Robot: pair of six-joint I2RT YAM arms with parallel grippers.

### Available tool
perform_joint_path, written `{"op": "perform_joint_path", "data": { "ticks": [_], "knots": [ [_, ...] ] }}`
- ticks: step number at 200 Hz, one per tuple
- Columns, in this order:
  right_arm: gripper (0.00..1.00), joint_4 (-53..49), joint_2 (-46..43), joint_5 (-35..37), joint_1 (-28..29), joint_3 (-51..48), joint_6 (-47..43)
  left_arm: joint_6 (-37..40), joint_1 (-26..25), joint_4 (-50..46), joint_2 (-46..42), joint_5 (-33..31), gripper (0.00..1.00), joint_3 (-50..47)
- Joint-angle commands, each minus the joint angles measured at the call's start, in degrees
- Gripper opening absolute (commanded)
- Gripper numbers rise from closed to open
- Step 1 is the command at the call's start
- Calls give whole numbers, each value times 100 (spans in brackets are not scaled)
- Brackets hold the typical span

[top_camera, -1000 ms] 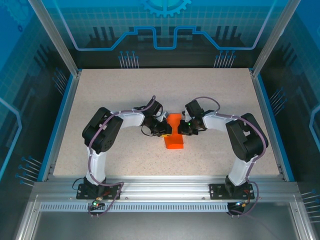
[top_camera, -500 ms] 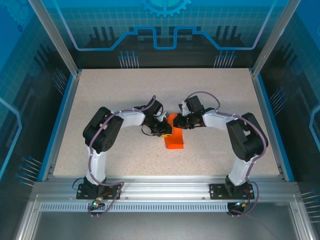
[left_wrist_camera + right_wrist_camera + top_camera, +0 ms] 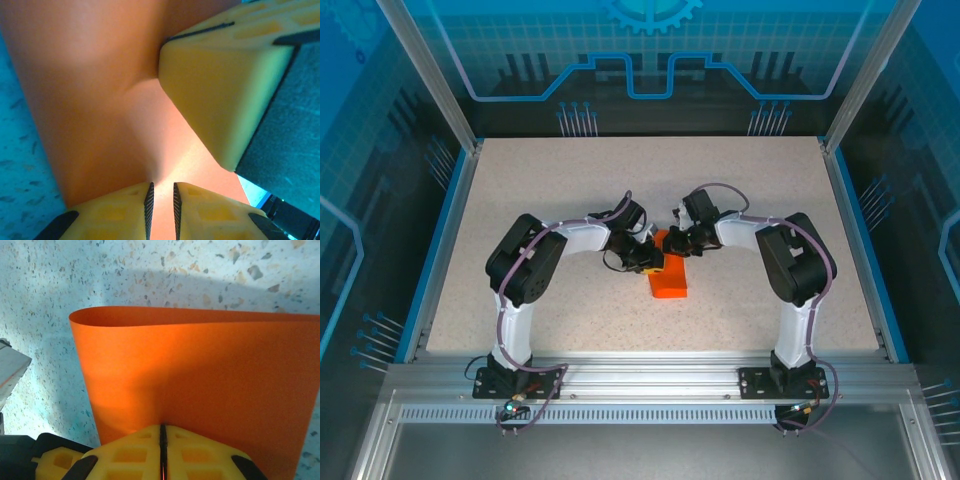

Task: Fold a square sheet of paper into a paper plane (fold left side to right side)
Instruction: Hold the square sheet of paper at the center of the table, then first fold the square sheet of paper in half at the center of the table.

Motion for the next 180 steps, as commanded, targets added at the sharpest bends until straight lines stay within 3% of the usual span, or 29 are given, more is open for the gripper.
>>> {"op": "perform_joint_path", "data": {
  "ticks": [1, 180],
  "knots": [
    [10, -567, 249, 292, -33, 64, 99, 127, -84, -626, -110, -82, 22, -156],
    [9, -688, 375, 410, -42, 108, 160, 684, -463, -1178, -767, 310, 22, -1081]
  ]
}}
